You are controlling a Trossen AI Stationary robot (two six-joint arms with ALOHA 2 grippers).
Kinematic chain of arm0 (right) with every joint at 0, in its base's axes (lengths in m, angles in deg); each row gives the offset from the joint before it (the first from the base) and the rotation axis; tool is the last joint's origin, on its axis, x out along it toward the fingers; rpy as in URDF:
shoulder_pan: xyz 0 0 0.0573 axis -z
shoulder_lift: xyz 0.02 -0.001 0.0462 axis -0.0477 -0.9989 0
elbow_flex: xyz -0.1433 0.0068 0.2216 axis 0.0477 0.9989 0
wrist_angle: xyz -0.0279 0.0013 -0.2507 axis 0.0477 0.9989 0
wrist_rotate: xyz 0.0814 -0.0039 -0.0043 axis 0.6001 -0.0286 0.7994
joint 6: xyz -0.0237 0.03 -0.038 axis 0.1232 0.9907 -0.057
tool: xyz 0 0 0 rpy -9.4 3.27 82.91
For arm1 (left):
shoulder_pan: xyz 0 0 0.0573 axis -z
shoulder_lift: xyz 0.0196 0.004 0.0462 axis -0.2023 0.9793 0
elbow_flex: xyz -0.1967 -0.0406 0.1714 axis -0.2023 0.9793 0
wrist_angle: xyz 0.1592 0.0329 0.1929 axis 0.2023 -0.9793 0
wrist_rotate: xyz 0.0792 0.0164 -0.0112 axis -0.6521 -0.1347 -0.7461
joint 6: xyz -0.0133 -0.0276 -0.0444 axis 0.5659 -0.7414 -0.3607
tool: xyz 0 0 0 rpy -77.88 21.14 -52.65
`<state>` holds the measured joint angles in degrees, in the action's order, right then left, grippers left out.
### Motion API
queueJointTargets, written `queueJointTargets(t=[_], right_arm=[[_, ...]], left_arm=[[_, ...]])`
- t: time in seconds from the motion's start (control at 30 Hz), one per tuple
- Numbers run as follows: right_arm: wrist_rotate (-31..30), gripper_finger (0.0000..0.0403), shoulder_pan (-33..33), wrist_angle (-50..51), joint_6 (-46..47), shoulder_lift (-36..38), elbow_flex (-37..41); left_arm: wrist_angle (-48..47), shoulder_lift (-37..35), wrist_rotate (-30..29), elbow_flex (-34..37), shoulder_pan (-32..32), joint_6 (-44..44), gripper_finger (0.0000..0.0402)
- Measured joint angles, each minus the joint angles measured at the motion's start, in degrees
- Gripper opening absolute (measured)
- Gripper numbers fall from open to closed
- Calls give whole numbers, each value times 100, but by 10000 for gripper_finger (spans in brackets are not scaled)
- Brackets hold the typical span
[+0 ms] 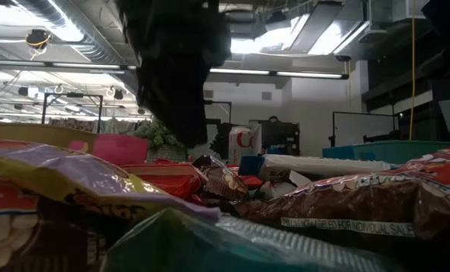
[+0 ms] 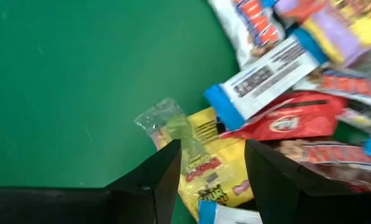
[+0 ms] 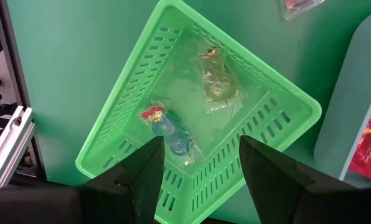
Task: Sort candy
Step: Put the green gummy into the green bin
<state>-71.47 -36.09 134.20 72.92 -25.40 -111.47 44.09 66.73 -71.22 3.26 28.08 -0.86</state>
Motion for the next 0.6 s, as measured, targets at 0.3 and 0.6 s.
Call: queueJointTargets(t=[0.3, 0.6], right_arm=[[1, 207, 2, -9, 0, 0, 0], [0, 207, 0, -34, 0, 0, 0]], left_arm=[[9, 414, -42, 4, -18, -306, 163], [10, 659, -48, 4, -37, -319, 163]])
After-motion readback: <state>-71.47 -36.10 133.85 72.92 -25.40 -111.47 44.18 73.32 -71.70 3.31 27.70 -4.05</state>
